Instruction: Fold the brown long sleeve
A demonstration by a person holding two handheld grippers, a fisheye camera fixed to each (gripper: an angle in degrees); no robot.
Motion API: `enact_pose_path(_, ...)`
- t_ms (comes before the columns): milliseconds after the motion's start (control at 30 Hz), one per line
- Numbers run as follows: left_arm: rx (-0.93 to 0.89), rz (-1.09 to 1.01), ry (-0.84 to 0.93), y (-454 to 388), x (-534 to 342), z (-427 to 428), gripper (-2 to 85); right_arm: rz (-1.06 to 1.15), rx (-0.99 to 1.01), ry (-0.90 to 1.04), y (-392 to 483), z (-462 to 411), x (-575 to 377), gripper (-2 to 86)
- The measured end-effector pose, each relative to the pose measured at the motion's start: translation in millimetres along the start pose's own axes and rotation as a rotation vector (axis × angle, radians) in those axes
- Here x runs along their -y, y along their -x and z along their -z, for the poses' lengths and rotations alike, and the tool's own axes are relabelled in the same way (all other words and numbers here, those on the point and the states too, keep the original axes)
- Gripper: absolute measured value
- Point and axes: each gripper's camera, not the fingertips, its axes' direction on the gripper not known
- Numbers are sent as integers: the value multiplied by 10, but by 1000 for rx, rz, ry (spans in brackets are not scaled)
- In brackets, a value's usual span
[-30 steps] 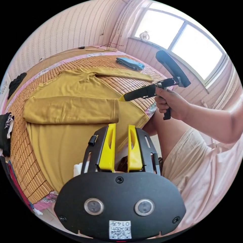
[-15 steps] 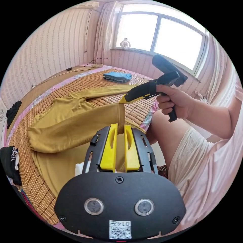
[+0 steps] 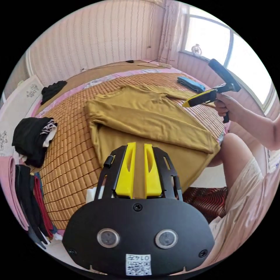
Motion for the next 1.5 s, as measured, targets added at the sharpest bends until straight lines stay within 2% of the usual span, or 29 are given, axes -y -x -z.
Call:
enact_pose_path(67, 125, 63, -1, 397, 155, -6, 49, 109, 41, -26, 323, -126, 632, 96)
enact_pose_path(200, 217, 132, -37, 834, 395, -158, 63, 250, 48, -64, 831, -397, 1494, 102)
enact_pose_path(300, 172, 96, -10, 1024, 576, -414, 83, 357, -79, -61, 1185, -747, 2076, 86)
enact_pose_path(367, 187, 46, -6, 1090, 666, -580, 81, 454, -264, -88, 1442, -1023, 2348, 79)
enact_pose_path(433, 202, 32, 27, 1160, 723, -721, 73, 492, -262, -34, 1551, -1218, 2517, 83)
enact_pose_path(567, 137, 80, 77, 1375, 790, -1007, 31, 401, -220, 107, 1591, -1526, 2827, 60)
enact_pose_path(667, 98, 129, 50, 1499, 769, -1040, -1, 445, -277, 107, 1717, -1544, 2892, 6)
enact_pose_path(767, 81, 201, 0, 1630, 730, -973, -7, 483, -315, 88, 1833, -1501, 2950, -4)
enact_pose_path(833, 55, 277, -15, 1738, 708, -979, -7, 464, -253, 46, 1850, -1425, 2992, -4)
enact_pose_path(933, 72, 305, 52, 1803, 700, -1184, 0, 402, -190, 116, 1750, -1556, 3004, 8)
enact_pose_path(1000, 62, 335, 37, 1831, 700, -1212, 21, 397, -222, 128, 1662, -1567, 2934, 24)
enact_pose_path(1100, 81, 417, 18, 1907, 678, -1139, 75, 335, -197, -43, 1424, -1067, 2670, 15)
enact_pose_path(1167, 133, 383, -26, 1824, 628, -973, 77, 319, -167, -198, 1198, -503, 2143, -1)
enact_pose_path(1233, 158, 324, -28, 1657, 617, -883, 74, 323, -202, -231, 1027, -207, 1610, -5)
enact_pose_path(1333, 108, 197, -24, 1199, 604, -836, 67, 235, -318, -151, 690, -3, 626, -8)
enact_pose_path(1500, -196, 50, -4, 123, 641, -1034, 77, 103, -215, 83, 394, -53, -822, -6)
